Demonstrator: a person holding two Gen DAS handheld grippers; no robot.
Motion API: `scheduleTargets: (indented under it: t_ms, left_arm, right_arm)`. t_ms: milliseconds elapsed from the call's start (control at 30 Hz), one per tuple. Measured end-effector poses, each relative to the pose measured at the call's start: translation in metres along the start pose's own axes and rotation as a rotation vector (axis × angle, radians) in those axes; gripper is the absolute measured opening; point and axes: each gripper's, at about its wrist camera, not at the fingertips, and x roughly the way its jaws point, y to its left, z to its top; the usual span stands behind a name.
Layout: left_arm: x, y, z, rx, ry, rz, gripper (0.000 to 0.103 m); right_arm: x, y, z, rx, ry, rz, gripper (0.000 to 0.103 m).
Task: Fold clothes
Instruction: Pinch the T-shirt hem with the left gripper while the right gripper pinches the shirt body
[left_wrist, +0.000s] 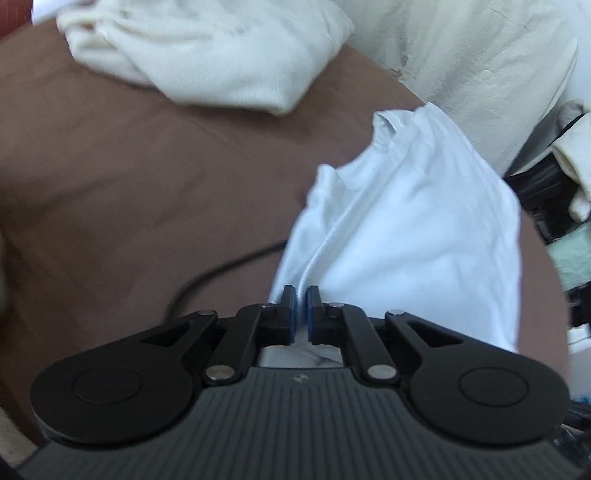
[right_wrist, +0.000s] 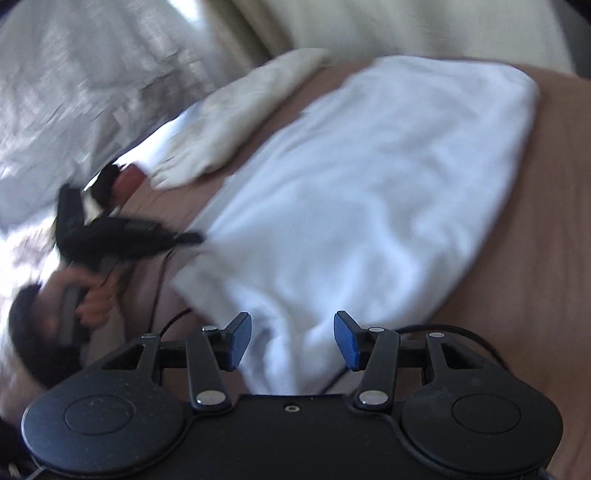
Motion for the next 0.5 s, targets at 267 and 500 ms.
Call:
scheduleTargets:
  t_ms: [267, 500]
  left_arm:
    - [-0.018, 0.002, 0.003, 0.024, -0.011, -0.024, 0.006]
    - [-0.016, 0.001, 0.004, 0.01, 0.01, -0.072, 0.006]
  right_arm:
    - [0.022, 0.051, -0.045, -0.294, 0.01, -0.305, 0.027]
    - [0.02, 0.072, -0.072, -0.211, 0.094, -0.33, 0.006]
